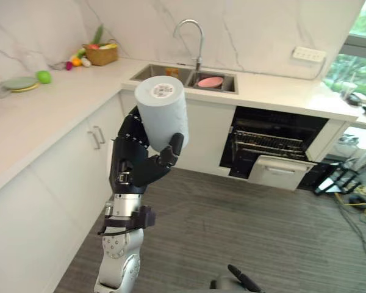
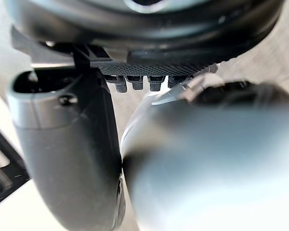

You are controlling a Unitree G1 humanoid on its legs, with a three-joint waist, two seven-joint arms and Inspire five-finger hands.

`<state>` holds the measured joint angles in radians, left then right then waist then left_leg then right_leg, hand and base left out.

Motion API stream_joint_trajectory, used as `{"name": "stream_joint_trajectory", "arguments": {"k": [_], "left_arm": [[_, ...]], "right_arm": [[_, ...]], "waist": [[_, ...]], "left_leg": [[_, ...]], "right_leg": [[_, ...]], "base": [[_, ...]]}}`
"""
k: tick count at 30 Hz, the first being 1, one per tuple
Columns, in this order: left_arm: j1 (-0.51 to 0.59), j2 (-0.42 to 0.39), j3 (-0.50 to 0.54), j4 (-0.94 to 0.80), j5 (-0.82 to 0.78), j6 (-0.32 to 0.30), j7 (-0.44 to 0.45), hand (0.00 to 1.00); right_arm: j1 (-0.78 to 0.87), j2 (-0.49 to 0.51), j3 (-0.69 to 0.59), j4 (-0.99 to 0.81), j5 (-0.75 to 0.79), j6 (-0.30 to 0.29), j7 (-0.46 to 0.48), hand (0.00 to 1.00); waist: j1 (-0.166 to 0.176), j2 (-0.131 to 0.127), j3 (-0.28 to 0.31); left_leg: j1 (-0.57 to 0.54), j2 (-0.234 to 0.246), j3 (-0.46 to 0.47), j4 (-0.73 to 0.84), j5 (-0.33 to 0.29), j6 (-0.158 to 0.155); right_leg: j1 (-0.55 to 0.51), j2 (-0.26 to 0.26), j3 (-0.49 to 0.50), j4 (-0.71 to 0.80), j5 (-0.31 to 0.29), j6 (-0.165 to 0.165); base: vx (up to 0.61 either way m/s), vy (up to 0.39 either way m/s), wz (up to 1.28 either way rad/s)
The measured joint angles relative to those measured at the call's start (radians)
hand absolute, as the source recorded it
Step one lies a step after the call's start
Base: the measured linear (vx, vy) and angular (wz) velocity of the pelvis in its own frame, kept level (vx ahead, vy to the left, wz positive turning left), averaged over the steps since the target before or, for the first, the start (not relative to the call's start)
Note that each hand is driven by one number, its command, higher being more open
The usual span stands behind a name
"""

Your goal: Walk over to the sink, pick up the cup, carry it to the dishwasher, place the cup inside the dishwasher, then close the dishwasher door

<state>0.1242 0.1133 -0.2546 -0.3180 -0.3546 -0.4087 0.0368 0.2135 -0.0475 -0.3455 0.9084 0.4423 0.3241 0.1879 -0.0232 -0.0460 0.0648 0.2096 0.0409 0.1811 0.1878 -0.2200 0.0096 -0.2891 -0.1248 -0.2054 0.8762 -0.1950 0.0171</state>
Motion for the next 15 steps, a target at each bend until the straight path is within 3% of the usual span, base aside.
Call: {"name": "stream_joint_trajectory", "arguments": {"k": [2,4,5,6,8,9,10,11,12,14,15], "left_arm": [[-0.034,-0.018,-0.018,0.0,-0.011,0.018,-0.009,0.0],[-0.038,-0.03,-0.02,-0.002,-0.024,0.019,-0.021,0.0],[-0.036,-0.049,-0.021,-0.005,-0.025,0.012,-0.029,0.0],[-0.035,-0.077,-0.032,-0.002,-0.025,0.012,-0.03,0.0],[-0.035,-0.087,-0.052,0.0,-0.021,0.012,-0.031,0.0],[-0.035,-0.076,-0.073,0.0,-0.018,0.012,-0.032,0.0],[-0.035,-0.074,-0.079,0.0,-0.018,0.012,-0.035,0.0],[-0.035,-0.076,-0.085,0.0,-0.018,0.011,-0.039,0.0],[-0.034,-0.08,-0.097,-0.001,-0.018,0.008,-0.047,0.0],[-0.032,-0.081,-0.1,-0.002,-0.018,0.003,-0.063,0.0],[-0.03,-0.082,-0.099,-0.002,-0.019,-0.004,-0.069,0.0]], "right_arm": [[0.001,0.014,0.002,-0.021,0.006,0.001,-0.02,1.0],[0.014,0.018,0.014,-0.033,0.009,0.002,-0.046,1.0],[0.019,0.009,0.025,-0.039,0.01,-0.004,-0.061,1.0],[0.009,-0.021,0.03,-0.044,0.01,-0.007,-0.07,1.0],[-0.001,-0.033,0.048,-0.049,0.009,-0.009,-0.104,1.0],[0.001,-0.03,0.048,-0.051,0.01,-0.006,-0.125,1.0],[0.003,-0.03,0.047,-0.054,0.01,-0.005,-0.132,1.0],[0.01,-0.033,0.046,-0.063,0.018,-0.003,-0.15,1.0],[0.024,-0.035,0.05,-0.081,0.027,-0.002,-0.162,1.0],[0.046,-0.043,0.08,-0.103,0.028,-0.002,-0.172,1.0],[0.054,-0.05,0.098,-0.104,0.03,-0.001,-0.176,1.0]], "waist": [[-0.02,0.0,0.002],[-0.021,-0.007,0.004],[-0.019,-0.003,0.011],[-0.019,0.045,0.02],[-0.019,0.054,0.025],[-0.019,0.056,0.038],[-0.018,0.059,0.046],[-0.016,0.068,0.056],[-0.01,0.071,0.057],[0.004,0.074,0.058],[0.015,0.072,0.055]], "left_leg": [[0.059,0.007,0.003,-0.009,-0.029,-0.043],[0.102,0.0,0.015,-0.002,-0.066,-0.07],[0.13,0.01,0.026,0.026,-0.116,-0.083],[0.127,0.05,0.034,0.061,-0.151,-0.097],[0.112,0.064,0.05,0.112,-0.151,-0.095],[0.061,0.102,0.049,0.289,-0.148,-0.089],[0.023,0.125,0.045,0.407,-0.13,-0.082],[-0.081,0.169,0.007,0.659,-0.02,-0.076],[-0.204,0.194,-0.045,0.878,0.079,-0.092],[-0.333,0.232,-0.036,1.048,0.083,-0.074],[-0.389,0.249,-0.022,1.042,0.071,-0.057]], "right_leg": [[0.005,0.029,-0.071,-0.237,0.013,-0.001],[0.025,0.023,-0.096,-0.362,0.152,-0.011],[0.045,0.03,-0.119,-0.366,0.123,-0.118],[0.048,0.071,-0.121,-0.357,0.088,-0.12],[0.046,0.094,-0.117,-0.351,0.04,-0.126],[0.076,0.116,-0.12,-0.352,-0.003,-0.139],[0.096,0.128,-0.12,-0.357,-0.021,-0.148],[0.142,0.154,-0.118,-0.377,-0.04,-0.153],[0.178,0.179,-0.107,-0.41,-0.046,-0.16],[0.248,0.207,-0.083,-0.471,-0.046,-0.161],[0.293,0.221,-0.069,-0.516,-0.038,-0.147]], "base": [[0.58,-0.063,0.02],[0.41,-0.085,-0.11],[0.48,-0.144,-0.28],[0.44,-0.145,-0.31],[0.33,-0.158,-0.23],[0.29,-0.182,-0.23],[0.27,-0.195,-0.31],[0.28,-0.18,-0.33],[0.29,-0.162,-0.36],[0.31,-0.131,-0.42],[0.3,-0.118,-0.45]]}}
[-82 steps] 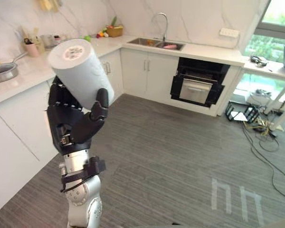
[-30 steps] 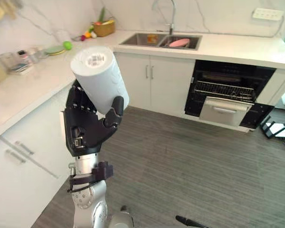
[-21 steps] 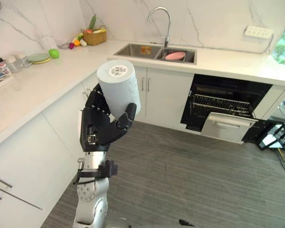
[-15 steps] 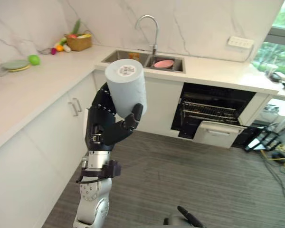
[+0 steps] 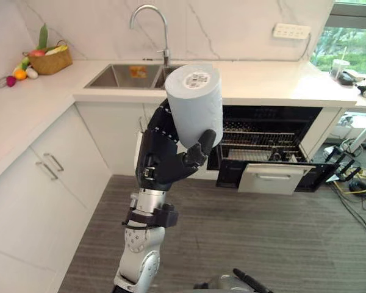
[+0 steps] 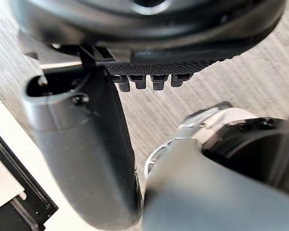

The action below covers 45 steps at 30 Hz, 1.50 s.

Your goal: Walk over to the sink, pick up the cup, carry it to the dishwasher, place the cup inside the dishwasher, then close the dishwasher door

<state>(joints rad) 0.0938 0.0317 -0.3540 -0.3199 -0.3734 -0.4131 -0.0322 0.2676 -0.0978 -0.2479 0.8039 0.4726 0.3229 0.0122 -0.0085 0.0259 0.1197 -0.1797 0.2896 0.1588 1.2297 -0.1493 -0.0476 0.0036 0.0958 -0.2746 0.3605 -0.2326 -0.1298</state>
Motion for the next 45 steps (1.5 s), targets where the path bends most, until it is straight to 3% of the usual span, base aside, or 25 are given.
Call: {"name": "stream_joint_trajectory", "arguments": {"k": [3,6,8,9,10,12,13,14,16,18,19,20,21,22,24,25,26,27,30,35,40,42,43,44,45], "left_arm": [[0.001,-0.008,0.013,-0.009,-0.02,-0.013,-0.014,0.0],[0.021,-0.014,0.055,-0.039,-0.031,-0.03,-0.009,0.0],[0.033,-0.013,0.058,-0.037,-0.033,-0.032,0.008,0.0],[0.04,-0.013,0.053,-0.036,-0.033,-0.032,0.012,0.0],[0.062,-0.01,0.035,-0.035,-0.033,-0.032,0.015,0.0],[0.067,-0.003,0.023,-0.035,-0.032,-0.032,0.015,0.0],[0.067,0.009,0.017,-0.035,-0.033,-0.033,0.015,0.0],[0.063,0.036,0.018,-0.027,-0.034,-0.033,0.015,0.0],[0.05,0.049,0.003,-0.022,-0.033,-0.032,0.023,0.0],[0.034,0.059,0.005,-0.023,-0.038,-0.032,0.031,0.0],[0.034,0.064,0.01,-0.024,-0.039,-0.032,0.036,0.0],[0.035,0.071,0.015,-0.024,-0.035,-0.032,0.051,0.0],[0.035,0.067,0.02,-0.026,-0.023,-0.041,0.068,0.0],[0.034,0.066,0.02,-0.028,-0.013,-0.046,0.079,0.0],[0.006,0.073,0.029,-0.052,0.016,-0.065,0.12,0.0],[-0.002,0.076,0.034,-0.055,0.017,-0.065,0.125,0.0],[-0.006,0.083,0.048,-0.06,0.018,-0.065,0.134,0.0],[-0.004,0.092,0.071,-0.06,0.018,-0.065,0.14,0.0],[0.016,0.073,0.091,-0.042,0.02,-0.065,0.15,0.0],[0.015,0.068,0.094,0.009,0.06,-0.07,0.168,0.0],[-0.001,0.08,0.097,0.033,0.062,-0.071,0.171,0.0],[-0.01,0.085,0.127,0.06,0.083,-0.075,0.171,0.0],[-0.01,0.088,0.143,0.068,0.08,-0.076,0.17,0.0],[-0.006,0.093,0.173,0.076,0.08,-0.077,0.17,0.0],[-0.006,0.095,0.194,0.082,0.08,-0.076,0.169,0.0]], "right_arm": [[0.005,-0.013,0.021,0.005,0.0,0.0,0.002,1.0],[-0.045,-0.019,0.052,0.028,0.0,-0.001,0.006,1.0],[-0.081,-0.012,0.065,0.057,0.0,0.0,0.011,1.0],[-0.081,-0.008,0.068,0.057,0.0,-0.001,0.012,1.0],[-0.075,-0.008,0.076,0.057,0.0,-0.009,0.011,1.0],[-0.064,-0.008,0.076,0.06,0.002,-0.013,0.006,1.0],[-0.06,-0.008,0.075,0.068,0.007,-0.016,-0.006,1.0],[-0.057,0.014,0.071,0.083,0.01,-0.029,-0.027,1.0],[-0.048,0.038,0.035,0.091,0.033,-0.053,-0.067,1.0],[-0.058,0.076,-0.018,0.096,0.077,-0.095,-0.123,1.0],[-0.061,0.082,-0.024,0.095,0.077,-0.105,-0.135,1.0],[-0.061,0.088,-0.025,0.09,0.075,-0.138,-0.188,1.0],[-0.066,0.087,-0.022,0.068,0.067,-0.155,-0.236,1.0],[-0.065,0.086,-0.016,0.046,0.051,-0.167,-0.263,1.0],[-0.065,0.105,0.022,-0.188,0.009,-0.219,-0.419,1.0],[-0.067,0.108,0.023,-0.259,-0.002,-0.232,-0.454,1.0],[-0.082,0.106,0.022,-0.389,-0.043,-0.251,-0.517,1.0],[-0.104,0.1,0.016,-0.502,-0.092,-0.269,-0.571,1.0],[-0.156,0.055,0.006,-0.675,-0.199,-0.289,-0.649,1.0],[-0.29,0.014,-0.079,-0.868,-0.312,-0.354,-0.811,1.0],[-0.329,-0.035,-0.077,-0.897,-0.32,-0.416,-0.774,1.0],[-0.261,-0.031,-0.068,-0.888,-0.313,-0.493,-0.689,1.0],[-0.211,-0.015,-0.071,-0.858,-0.27,-0.615,-0.587,1.0],[-0.142,0.014,-0.073,-0.871,-0.243,-0.674,-0.507,1.0],[-0.101,0.027,-0.069,-0.894,-0.225,-0.637,-0.465,1.0]], "waist": [[0.028,0.001,-0.019],[0.04,-0.005,-0.026],[0.04,-0.009,-0.028],[0.042,-0.008,-0.028],[0.047,-0.003,-0.039],[0.049,0.001,-0.054],[0.05,0.005,-0.072],[0.041,-0.026,-0.096],[0.035,-0.051,-0.112],[0.038,-0.089,-0.104],[0.038,-0.093,-0.1],[0.029,-0.082,-0.092],[0.017,-0.063,-0.092],[0.012,-0.05,-0.096],[-0.013,-0.032,-0.098],[-0.015,-0.033,-0.098],[-0.02,-0.037,-0.099],[-0.021,-0.056,-0.094],[-0.009,-0.031,-0.093],[-0.002,-0.024,-0.087],[0.005,-0.002,-0.081],[0.006,0.005,-0.078],[0.008,0.012,-0.074],[0.005,0.023,-0.065],[-0.005,0.026,-0.064]], "left_leg": [[-0.047,0.01,0.043,-0.193,-0.058,0.01],[0.01,-0.057,0.057,-0.645,-0.077,0.003],[0.003,-0.138,-0.041,-0.901,-0.021,-0.008],[-0.006,-0.15,-0.058,-0.925,0.0,-0.01],[-0.035,-0.173,-0.078,-0.949,0.055,-0.006],[-0.043,-0.175,-0.066,-0.949,0.1,0.011],[-0.045,-0.175,-0.062,-0.937,0.173,0.012],[-0.028,-0.196,-0.027,-0.908,0.138,0.007],[-0.005,-0.22,-0.009,-0.905,0.098,0.024],[0.072,-0.265,0.037,-0.928,0.045,0.044],[0.104,-0.275,0.048,-0.94,0.03,0.051],[0.174,-0.28,0.066,-0.957,-0.004,0.07],[0.225,-0.263,0.078,-0.959,-0.03,0.072],[0.241,-0.252,0.081,-0.963,-0.036,0.068],[0.287,-0.225,0.1,-1.0,-0.044,0.059],[0.295,-0.223,0.106,-1.007,-0.044,0.056],[0.312,-0.225,0.114,-1.02,-0.044,0.054],[0.333,-0.245,0.117,-1.019,-0.051,0.045],[0.345,-0.226,0.098,-1.013,-0.069,0.032],[0.363,-0.201,0.083,-1.019,-0.078,0.027],[0.355,-0.205,0.055,-1.053,-0.077,0.027],[0.343,-0.206,0.05,-1.071,-0.077,0.027],[0.337,-0.206,0.048,-1.08,-0.077,0.028],[0.332,-0.209,0.049,-1.083,-0.075,0.03],[0.33,-0.215,0.05,-1.084,-0.07,0.034]], "right_leg": [[0.057,0.019,0.056,-0.056,0.009,0.002],[0.111,0.019,0.166,-0.098,0.014,-0.005],[0.144,-0.002,0.243,-0.129,0.005,0.012],[0.155,-0.006,0.26,-0.135,-0.001,0.023],[0.184,-0.018,0.312,-0.136,-0.024,0.061],[0.199,-0.023,0.341,-0.133,-0.042,0.092],[0.216,-0.026,0.362,-0.119,-0.064,0.123],[0.218,-0.064,0.367,-0.077,-0.082,0.135],[0.176,-0.093,0.356,0.029,-0.081,0.136],[0.033,-0.166,0.298,0.385,-0.026,0.169],[-0.009,-0.192,0.273,0.487,0.033,0.161],[-0.069,-0.244,0.222,0.65,0.138,0.132],[-0.111,-0.257,0.189,0.728,0.1,0.114],[-0.133,-0.254,0.174,0.73,0.074,0.116],[-0.209,-0.252,0.105,0.574,0.017,0.159],[-0.217,-0.253,0.087,0.507,0.017,0.162],[-0.208,-0.251,0.048,0.349,0.028,0.16],[-0.188,-0.251,0.028,0.197,0.092,0.137],[-0.121,-0.217,0.03,0.098,0.069,0.131],[-0.05,-0.158,0.048,-0.035,0.08,0.126],[-0.057,-0.135,0.08,-0.106,0.132,0.136],[-0.074,-0.129,0.085,-0.126,0.151,0.14],[-0.079,-0.128,0.086,-0.139,0.161,0.141],[-0.079,-0.128,0.089,-0.156,0.175,0.144],[-0.076,-0.131,0.095,-0.169,0.185,0.148]], "base": [[0.31,-0.069,-0.6],[0.39,0.01,-1.0],[0.39,0.116,-0.88],[0.45,0.198,-0.98],[0.47,0.246,-0.81],[0.43,0.247,-0.76],[0.48,0.277,-0.77],[0.56,0.319,-0.62],[0.38,0.225,-0.24],[0.36,0.259,-0.39],[0.27,0.218,-0.46],[0.29,0.236,-0.45],[0.27,0.222,-0.35],[0.23,0.155,-0.27],[0.24,0.106,-0.22],[0.25,0.035,-0.22],[0.27,-0.017,-0.24],[0.27,-0.043,-0.25],[0.24,-0.092,-0.31],[0.09,-0.043,-0.13],[-0.03,0.04,-0.19],[-0.05,0.048,-0.09],[-0.04,0.052,-0.04],[-0.04,0.072,-0.09],[-0.03,0.063,-0.09]]}}
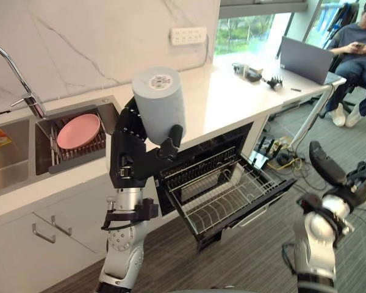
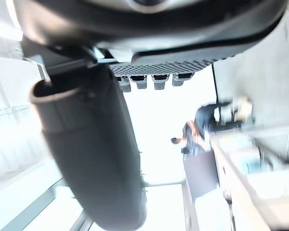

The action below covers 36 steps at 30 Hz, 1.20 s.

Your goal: Walk over to the sink, pick up the cup, carry it to the dishwasher, place the cup inside the dishwasher, then close the dishwasher door

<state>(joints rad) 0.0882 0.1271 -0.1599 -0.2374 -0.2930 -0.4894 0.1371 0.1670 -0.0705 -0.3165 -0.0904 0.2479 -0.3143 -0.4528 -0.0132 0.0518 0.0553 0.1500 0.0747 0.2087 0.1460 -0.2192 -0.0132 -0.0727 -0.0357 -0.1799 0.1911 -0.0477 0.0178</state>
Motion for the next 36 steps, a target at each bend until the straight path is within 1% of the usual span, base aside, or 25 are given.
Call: {"name": "stream_joint_trajectory", "arguments": {"k": [1,2,3,4,5,6,7,8,9,11,13,14,15,17,19,21,22,24,27,30,36], "left_arm": [[-0.001,0.001,0.007,-0.001,0.001,0.0,0.0,0.0],[-0.004,0.006,0.009,-0.001,0.013,0.001,0.0,0.0],[-0.002,0.008,0.003,-0.001,0.035,0.002,0.0,0.0],[-0.001,0.008,0.0,0.0,0.049,0.004,0.0,0.0],[-0.002,0.008,-0.02,0.0,0.072,0.012,0.001,0.0],[-0.006,0.01,-0.056,0.001,0.109,0.026,0.012,0.0],[-0.009,0.01,-0.079,0.004,0.131,0.038,0.02,0.0],[-0.017,0.011,-0.13,0.014,0.174,0.064,0.036,0.0],[-0.03,0.01,-0.183,0.039,0.215,0.083,0.044,0.0],[-0.042,0.007,-0.236,0.079,0.278,0.11,0.045,0.0],[-0.037,0.002,-0.239,0.102,0.316,0.122,0.047,0.0],[-0.036,0.009,-0.227,0.112,0.331,0.123,0.052,0.0],[-0.036,0.01,-0.217,0.117,0.336,0.124,0.053,0.0],[-0.033,0.01,-0.19,0.119,0.353,0.128,0.068,0.0],[-0.034,0.009,-0.19,0.119,0.359,0.128,0.078,0.0],[-0.034,0.009,-0.199,0.119,0.375,0.128,0.081,0.0],[-0.034,0.008,-0.205,0.12,0.384,0.128,0.082,0.0],[-0.035,0.007,-0.218,0.12,0.398,0.128,0.083,0.0],[-0.035,0.008,-0.221,0.12,0.414,0.128,0.084,0.0],[-0.035,0.012,-0.221,0.12,0.414,0.128,0.085,0.0],[-0.041,0.014,-0.223,0.12,0.454,0.126,0.092,0.0]], "right_arm": [[0.013,0.006,-0.003,0.0,0.031,0.003,0.031,1.0],[0.033,0.019,-0.006,-0.002,0.13,-0.027,0.13,1.0],[0.05,0.038,0.005,-0.016,0.242,-0.112,0.271,1.0],[0.051,0.046,0.02,-0.042,0.281,-0.138,0.327,1.0],[0.049,0.05,0.069,-0.12,0.34,-0.156,0.426,1.0],[0.041,0.043,0.145,-0.214,0.377,-0.158,0.495,1.0],[0.032,0.035,0.191,-0.256,0.394,-0.157,0.524,1.0],[-0.005,0.019,0.286,-0.308,0.398,-0.157,0.564,1.0],[-0.048,0.011,0.36,-0.318,0.396,-0.152,0.601,1.0],[-0.089,0.014,0.418,-0.3,0.384,-0.124,0.631,1.0],[-0.078,0.02,0.414,-0.264,0.388,-0.11,0.67,1.0],[-0.054,0.02,0.393,-0.243,0.394,-0.096,0.697,1.0],[-0.042,0.02,0.382,-0.237,0.398,-0.088,0.704,1.0],[-0.015,0.012,0.352,-0.232,0.419,-0.05,0.717,1.0],[-0.015,0.002,0.341,-0.233,0.43,-0.037,0.716,1.0],[-0.015,-0.009,0.346,-0.233,0.423,-0.027,0.707,1.0],[-0.015,-0.014,0.352,-0.234,0.408,-0.021,0.691,1.0],[-0.015,-0.032,0.369,-0.233,0.326,-0.008,0.638,1.0],[-0.015,-0.045,0.393,-0.233,0.259,0.02,0.598,1.0],[-0.015,-0.049,0.4,-0.233,0.259,0.045,0.595,1.0],[-0.027,-0.08,0.403,-0.233,0.26,0.089,0.596,1.0]], "waist": [[-0.002,0.0,0.0],[-0.004,0.001,0.0],[-0.006,0.005,0.002],[-0.008,0.007,0.003],[-0.009,0.01,0.002],[-0.009,0.01,0.002],[-0.009,0.009,0.001],[-0.009,0.008,0.0],[-0.008,0.007,0.0],[0.001,0.006,0.0],[0.007,0.005,0.0],[0.008,0.005,0.0],[0.008,0.005,0.001],[0.004,0.004,0.003],[-0.003,0.003,0.003],[-0.004,0.002,0.003],[-0.004,0.002,0.003],[-0.004,0.0,0.004],[-0.003,-0.006,0.008],[-0.003,-0.012,0.009],[-0.003,-0.013,0.009]], "left_leg": [[0.0,-0.002,0.0,-0.001,0.001,0.001],[0.0,-0.004,0.003,-0.005,0.001,0.001],[0.0,-0.006,0.009,-0.008,0.003,0.002],[0.0,-0.007,0.014,-0.011,0.004,0.003],[0.0,-0.008,0.026,-0.018,0.009,0.003],[0.001,-0.008,0.029,-0.025,0.017,0.003],[0.002,-0.008,0.029,-0.028,0.019,0.003],[0.002,-0.009,0.028,-0.033,0.026,0.003],[0.004,-0.01,0.025,-0.037,0.031,0.003],[0.002,-0.012,0.02,-0.041,0.038,0.004],[0.003,-0.016,0.017,-0.049,0.046,0.006],[0.005,-0.018,0.019,-0.057,0.051,0.007],[0.005,-0.019,0.021,-0.059,0.052,0.007],[0.008,-0.02,0.035,-0.061,0.053,0.007],[0.01,-0.02,0.04,-0.06,0.052,0.007],[0.012,-0.02,0.046,-0.059,0.052,0.007],[0.012,-0.02,0.047,-0.058,0.052,0.007],[0.011,-0.021,0.048,-0.056,0.052,0.007],[0.01,-0.022,0.049,-0.053,0.052,0.007],[0.009,-0.023,0.049,-0.052,0.052,0.007],[0.007,-0.025,0.048,-0.051,0.052,0.007]], "right_leg": [[0.001,0.0,0.003,-0.005,0.004,0.002],[0.001,-0.001,0.008,-0.012,0.01,0.004],[0.001,0.0,0.013,-0.023,0.019,0.005],[0.001,0.001,0.017,-0.031,0.026,0.005],[0.003,0.002,0.029,-0.051,0.042,0.005],[0.012,0.005,0.035,-0.08,0.062,0.004],[0.019,0.008,0.035,-0.096,0.071,0.003],[0.03,0.01,0.035,-0.126,0.09,0.001],[0.043,0.012,0.031,-0.156,0.109,0.0],[0.06,0.016,0.026,-0.196,0.134,-0.003],[0.071,0.016,0.023,-0.227,0.152,-0.007],[0.079,0.017,0.026,-0.248,0.161,-0.015],[0.083,0.017,0.028,-0.258,0.168,-0.014],[0.09,0.019,0.042,-0.277,0.184,-0.016],[0.09,0.019,0.047,-0.277,0.187,-0.017],[0.09,0.019,0.053,-0.277,0.196,-0.01],[0.09,0.019,0.055,-0.277,0.198,-0.009],[0.09,0.019,0.057,-0.277,0.201,-0.008],[0.09,0.019,0.058,-0.278,0.206,-0.008],[0.089,0.017,0.058,-0.279,0.208,-0.007],[0.089,0.016,0.057,-0.278,0.209,-0.006]], "base": [[-0.03,0.059,-0.12],[-0.04,0.051,-0.13],[-0.04,0.048,-0.16],[-0.04,0.045,-0.23],[-0.05,0.046,-0.25],[-0.05,0.037,-0.21],[-0.06,0.019,-0.09],[-0.05,0.0,0.02],[-0.06,-0.001,0.05],[-0.07,-0.012,0.08],[-0.07,-0.012,0.04],[-0.06,-0.007,-0.03],[-0.05,-0.008,-0.11],[-0.05,-0.005,-0.17],[-0.05,0.006,-0.11],[-0.03,0.012,-0.09],[-0.03,0.015,-0.04],[-0.02,0.008,-0.01],[-0.01,0.006,0.0],[0.0,0.0,0.0],[0.0,0.0,0.0]]}}
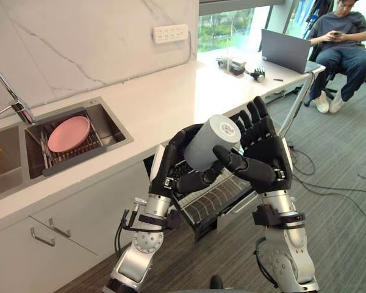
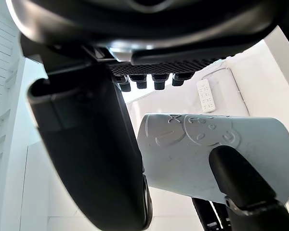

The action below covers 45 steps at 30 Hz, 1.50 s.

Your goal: Walk over to the sink, pick up the cup, carry it to the dishwasher, place the cup inside the dishwasher, then close the dishwasher door

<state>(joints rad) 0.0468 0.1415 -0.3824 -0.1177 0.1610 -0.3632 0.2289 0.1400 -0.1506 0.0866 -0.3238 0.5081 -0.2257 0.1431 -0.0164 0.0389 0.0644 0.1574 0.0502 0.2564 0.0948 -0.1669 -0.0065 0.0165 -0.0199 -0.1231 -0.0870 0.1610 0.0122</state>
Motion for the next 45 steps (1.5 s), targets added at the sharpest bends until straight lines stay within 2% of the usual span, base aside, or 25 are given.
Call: {"name": "stream_joint_trajectory", "arguments": {"k": [3,8,12,13,18,24,34,35,40,42,45], "left_arm": [[-0.001,0.0,-0.002,0.0,0.008,-0.005,0.0,0.0],[-0.018,0.02,-0.032,0.0,0.027,-0.074,-0.031,0.0],[-0.046,0.02,-0.036,0.0,0.026,-0.077,-0.033,0.0],[-0.051,0.02,-0.036,0.0,0.026,-0.079,-0.033,0.0],[-0.052,0.028,-0.036,0.0,0.026,-0.079,-0.033,0.0],[-0.051,0.034,-0.035,0.003,0.037,-0.079,-0.016,0.0],[-0.051,0.034,-0.037,0.003,0.04,-0.076,0.004,0.0],[-0.051,0.034,-0.038,0.003,0.039,-0.076,0.008,1.0],[-0.051,0.012,-0.045,-0.005,0.034,-0.081,0.014,1.0],[-0.049,-0.007,-0.059,-0.007,0.026,-0.102,0.014,1.0],[-0.048,-0.015,-0.057,-0.008,0.021,-0.118,0.014,1.0]], "right_arm": [[-0.013,-0.006,0.001,0.0,0.0,0.021,0.0,1.0],[-0.035,-0.009,0.01,0.006,0.038,0.072,0.011,1.0],[-0.06,-0.01,0.019,0.035,0.061,0.093,0.025,1.0],[-0.06,-0.01,0.019,0.042,0.063,0.1,0.027,0.0],[-0.061,-0.011,0.024,0.048,0.102,0.147,0.043,0.0],[-0.086,-0.013,0.037,0.081,0.097,0.148,-0.002,0.0],[-0.086,0.007,0.048,0.081,0.099,0.142,-0.025,0.0],[-0.086,0.011,0.048,0.081,0.101,0.142,-0.026,0.0],[-0.08,0.049,0.048,0.081,0.181,0.143,-0.051,0.0],[-0.069,0.092,0.024,0.085,0.26,0.143,-0.061,0.0],[-0.052,0.105,0.013,0.085,0.312,0.142,-0.06,0.0]], "waist": [[-0.001,0.0,0.0],[0.0,-0.001,0.001],[-0.001,-0.01,0.006],[0.0,-0.013,0.008],[0.0,-0.015,0.009],[0.0,-0.016,0.008],[0.0,-0.019,0.007],[0.0,-0.019,0.007],[0.003,-0.021,0.006],[0.004,-0.022,0.005],[0.004,-0.024,0.004]], "left_leg": [[-0.002,0.0,-0.002,0.001,0.0,0.0],[-0.011,0.0,-0.014,0.011,0.0,0.0],[-0.017,0.0,-0.018,0.015,0.0,0.0],[-0.019,0.001,-0.019,0.017,0.0,0.0],[-0.025,0.001,-0.026,0.023,0.0,0.0],[-0.032,-0.001,-0.031,0.028,0.0,0.001],[-0.037,-0.001,-0.038,0.03,0.001,0.001],[-0.038,-0.001,-0.039,0.03,0.001,0.001],[-0.041,-0.001,-0.044,0.03,0.002,0.001],[-0.042,0.0,-0.047,0.03,0.003,0.001],[-0.042,0.0,-0.047,0.03,0.004,0.0]], "right_leg": [[0.0,0.0,-0.002,0.0,0.0,0.0],[0.0,-0.003,-0.014,0.0,0.001,0.0],[0.0,-0.006,-0.018,-0.003,0.004,-0.002],[0.0,-0.007,-0.019,-0.003,0.005,-0.003],[-0.001,-0.009,-0.026,-0.003,0.005,-0.003],[-0.003,-0.014,-0.031,-0.004,0.007,-0.002],[-0.004,-0.015,-0.038,-0.004,0.007,-0.002],[-0.004,-0.015,-0.039,-0.004,0.007,-0.002],[-0.004,-0.016,-0.044,-0.004,0.007,-0.002],[-0.004,-0.016,-0.047,-0.004,0.007,-0.002],[-0.004,-0.016,-0.048,-0.004,0.007,-0.002]], "base": [[-0.01,0.003,0.01],[-0.02,0.008,0.07],[-0.04,0.013,0.03],[-0.03,0.01,0.04],[-0.01,0.011,0.03],[-0.01,0.006,0.01],[0.0,0.002,0.0],[0.0,0.0,0.0],[-0.01,0.009,0.02],[-0.01,0.009,0.02],[0.0,0.0,0.0]]}}
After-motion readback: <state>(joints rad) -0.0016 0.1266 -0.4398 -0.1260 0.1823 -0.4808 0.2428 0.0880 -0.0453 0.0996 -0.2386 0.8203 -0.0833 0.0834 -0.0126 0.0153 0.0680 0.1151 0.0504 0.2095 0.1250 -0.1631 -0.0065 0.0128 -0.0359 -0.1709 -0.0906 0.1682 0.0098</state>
